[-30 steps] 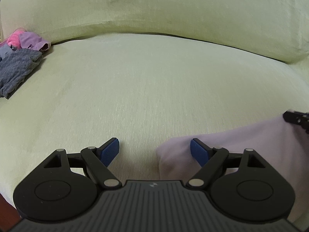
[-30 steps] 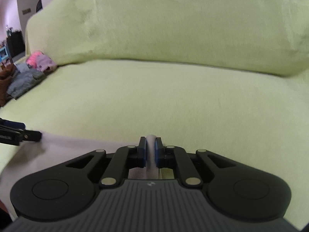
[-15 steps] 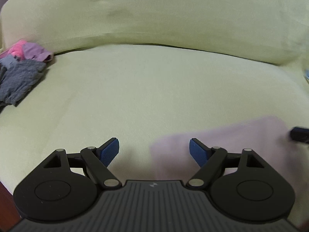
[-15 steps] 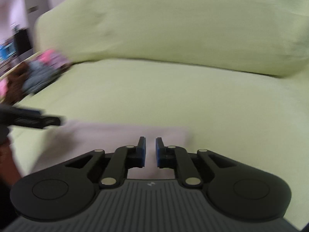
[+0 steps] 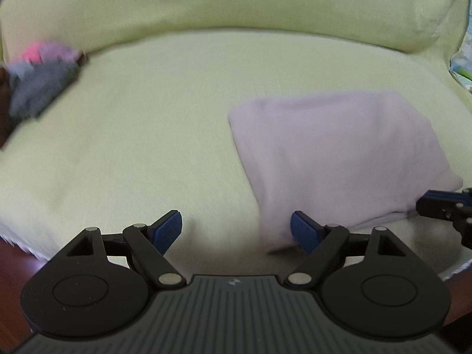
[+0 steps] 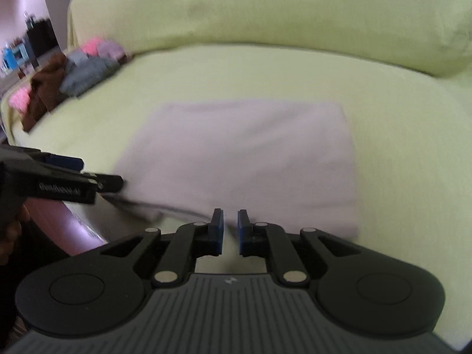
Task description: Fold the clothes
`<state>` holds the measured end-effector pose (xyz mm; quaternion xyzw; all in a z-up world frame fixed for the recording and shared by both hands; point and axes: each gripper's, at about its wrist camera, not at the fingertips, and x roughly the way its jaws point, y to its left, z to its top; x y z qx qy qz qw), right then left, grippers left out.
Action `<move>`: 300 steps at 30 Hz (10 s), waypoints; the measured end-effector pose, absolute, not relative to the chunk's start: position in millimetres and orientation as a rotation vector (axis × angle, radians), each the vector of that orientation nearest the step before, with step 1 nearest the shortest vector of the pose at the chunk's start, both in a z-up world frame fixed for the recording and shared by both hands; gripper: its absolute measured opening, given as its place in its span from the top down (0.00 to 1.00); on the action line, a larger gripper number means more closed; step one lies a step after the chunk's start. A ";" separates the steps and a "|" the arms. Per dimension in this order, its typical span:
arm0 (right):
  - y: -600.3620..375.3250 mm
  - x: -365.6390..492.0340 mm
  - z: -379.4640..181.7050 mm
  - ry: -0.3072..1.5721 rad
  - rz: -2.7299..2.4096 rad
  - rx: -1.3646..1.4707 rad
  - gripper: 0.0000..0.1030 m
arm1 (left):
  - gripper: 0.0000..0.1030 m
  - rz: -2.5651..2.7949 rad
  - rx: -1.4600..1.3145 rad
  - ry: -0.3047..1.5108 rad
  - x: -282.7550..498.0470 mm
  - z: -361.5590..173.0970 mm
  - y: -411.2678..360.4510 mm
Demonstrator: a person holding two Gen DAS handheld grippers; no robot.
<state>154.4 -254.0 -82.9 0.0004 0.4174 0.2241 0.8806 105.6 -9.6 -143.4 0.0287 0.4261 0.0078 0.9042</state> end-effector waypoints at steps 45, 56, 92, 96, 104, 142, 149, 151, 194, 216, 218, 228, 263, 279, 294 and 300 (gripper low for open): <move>-268.4 167.8 -108.2 0.877 0.360 0.134 0.91 | 0.92 -0.437 -0.144 0.933 143.8 -160.8 -4.7; -259.6 183.0 -121.0 0.931 0.375 0.086 0.95 | 0.96 -0.365 -0.278 1.038 131.7 -181.0 41.4; -282.5 144.7 -160.7 0.901 0.076 1.042 0.70 | 0.98 -0.344 -0.173 1.023 153.7 -179.3 22.7; -266.5 151.1 -148.1 0.945 0.074 0.824 0.97 | 0.97 -0.348 -0.143 1.020 152.7 -177.7 20.2; -248.6 143.2 -120.6 0.957 0.047 0.656 0.99 | 0.96 -0.357 -0.078 1.018 148.5 -173.6 17.9; -344.9 310.2 -107.3 0.895 0.302 0.217 0.97 | 0.79 -0.145 -0.168 0.899 194.1 -143.9 22.2; -338.6 309.0 -97.8 0.801 0.318 0.180 0.96 | 0.74 -0.131 -0.158 0.887 199.0 -149.6 18.1; -337.6 310.3 -100.7 0.816 0.296 0.169 0.96 | 0.73 -0.115 -0.151 0.893 201.1 -152.7 17.1; -273.0 228.5 -120.7 0.844 0.268 0.005 1.00 | 0.59 -0.047 -0.039 0.932 187.1 -154.0 -29.0; -280.4 110.3 -20.2 0.864 0.161 0.048 0.93 | 0.54 0.112 -0.176 0.932 74.5 -46.1 -50.2; -283.0 109.9 -15.8 0.862 0.174 0.039 0.93 | 0.54 0.122 -0.168 0.927 63.5 -39.3 -55.5; -282.5 117.0 1.1 0.904 0.202 -0.010 0.93 | 0.53 0.100 -0.171 0.958 46.9 -28.6 -73.1; -263.1 21.3 61.1 0.825 0.157 -0.095 0.91 | 0.36 0.131 -0.133 0.822 -55.6 23.8 -75.2; -261.2 15.0 60.1 0.811 0.142 -0.094 0.76 | 0.29 0.162 -0.107 0.816 -61.3 27.0 -83.5; -261.7 9.6 67.1 0.749 0.117 -0.100 0.09 | 0.22 0.196 -0.087 0.818 -65.7 31.5 -84.4; -261.8 7.1 70.3 0.732 0.116 -0.090 0.02 | 0.21 0.193 -0.082 0.804 -68.1 33.9 -83.6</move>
